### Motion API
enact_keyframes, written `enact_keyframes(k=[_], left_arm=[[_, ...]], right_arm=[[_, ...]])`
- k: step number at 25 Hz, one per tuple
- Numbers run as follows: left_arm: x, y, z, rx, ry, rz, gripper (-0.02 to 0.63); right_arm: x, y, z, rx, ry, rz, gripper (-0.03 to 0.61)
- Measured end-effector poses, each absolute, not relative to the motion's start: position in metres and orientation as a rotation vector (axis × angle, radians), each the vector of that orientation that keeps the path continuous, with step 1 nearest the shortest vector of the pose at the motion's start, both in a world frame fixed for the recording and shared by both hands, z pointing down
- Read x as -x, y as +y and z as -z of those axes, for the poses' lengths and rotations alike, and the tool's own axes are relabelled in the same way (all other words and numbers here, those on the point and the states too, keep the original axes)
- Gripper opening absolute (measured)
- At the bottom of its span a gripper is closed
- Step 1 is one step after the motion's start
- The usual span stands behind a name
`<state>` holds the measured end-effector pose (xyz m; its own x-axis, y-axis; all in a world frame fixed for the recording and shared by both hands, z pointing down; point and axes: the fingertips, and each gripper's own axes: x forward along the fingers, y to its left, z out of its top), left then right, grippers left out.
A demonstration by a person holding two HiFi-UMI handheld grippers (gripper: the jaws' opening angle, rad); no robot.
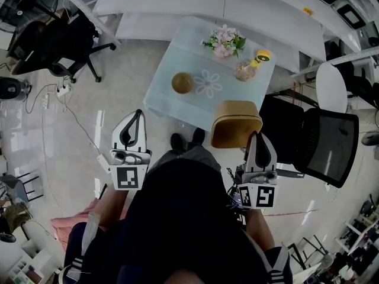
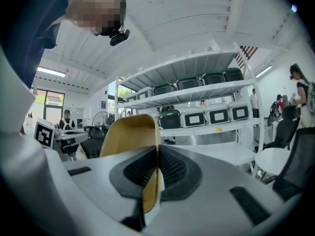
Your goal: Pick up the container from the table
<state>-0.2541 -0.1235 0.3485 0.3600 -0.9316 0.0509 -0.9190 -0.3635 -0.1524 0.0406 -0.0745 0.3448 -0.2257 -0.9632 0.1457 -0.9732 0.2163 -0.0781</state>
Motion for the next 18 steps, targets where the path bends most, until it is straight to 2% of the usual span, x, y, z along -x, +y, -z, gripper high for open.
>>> enact_keyframes(k=[18], left_arm=[[0.2520,-0.1213,-0.3506,2.508,1.700,0.205,0.003]], right_arm=[[-0.0401,-0.0756,-0.3512,-1.891,-2.387,-0.225,0.012]])
